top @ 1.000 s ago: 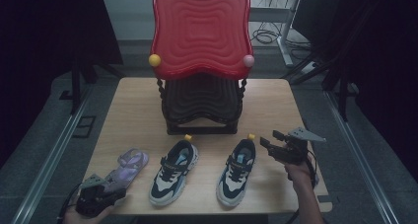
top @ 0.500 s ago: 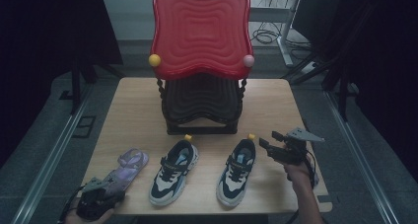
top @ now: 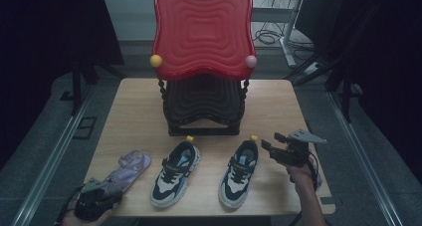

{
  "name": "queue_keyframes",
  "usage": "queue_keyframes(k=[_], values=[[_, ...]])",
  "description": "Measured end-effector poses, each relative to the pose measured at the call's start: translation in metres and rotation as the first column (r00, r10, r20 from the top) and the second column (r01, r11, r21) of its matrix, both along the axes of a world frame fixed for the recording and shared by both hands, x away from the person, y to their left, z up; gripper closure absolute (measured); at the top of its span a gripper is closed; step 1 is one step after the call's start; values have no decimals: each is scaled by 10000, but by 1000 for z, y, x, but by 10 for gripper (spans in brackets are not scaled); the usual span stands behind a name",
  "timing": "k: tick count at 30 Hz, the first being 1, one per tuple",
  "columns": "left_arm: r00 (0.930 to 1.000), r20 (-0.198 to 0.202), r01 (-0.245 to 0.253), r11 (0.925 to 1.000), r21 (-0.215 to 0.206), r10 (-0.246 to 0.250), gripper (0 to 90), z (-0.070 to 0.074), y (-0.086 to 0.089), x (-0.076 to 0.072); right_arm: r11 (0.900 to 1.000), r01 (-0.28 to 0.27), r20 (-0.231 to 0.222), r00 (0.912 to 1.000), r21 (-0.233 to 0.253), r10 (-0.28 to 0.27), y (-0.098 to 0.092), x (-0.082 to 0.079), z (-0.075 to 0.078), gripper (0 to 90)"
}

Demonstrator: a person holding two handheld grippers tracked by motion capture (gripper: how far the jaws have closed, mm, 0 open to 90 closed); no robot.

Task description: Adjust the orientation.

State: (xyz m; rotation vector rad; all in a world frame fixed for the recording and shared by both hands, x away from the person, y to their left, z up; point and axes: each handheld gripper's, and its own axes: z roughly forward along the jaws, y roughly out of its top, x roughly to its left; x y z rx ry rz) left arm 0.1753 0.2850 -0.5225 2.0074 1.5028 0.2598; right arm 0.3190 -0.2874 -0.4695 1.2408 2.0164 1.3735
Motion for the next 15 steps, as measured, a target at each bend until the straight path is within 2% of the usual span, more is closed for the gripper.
queue_keyframes(k=[4,15], values=[[9987,98,-501,9983,287,499,899,0,8,-1,9999,-25,21,10000,-134,25,1,0,0,342],[9970,17,-775,9968,197,774,899,0,21,4,9999,0,44,10000,-168,1,1,-1,0,341]])
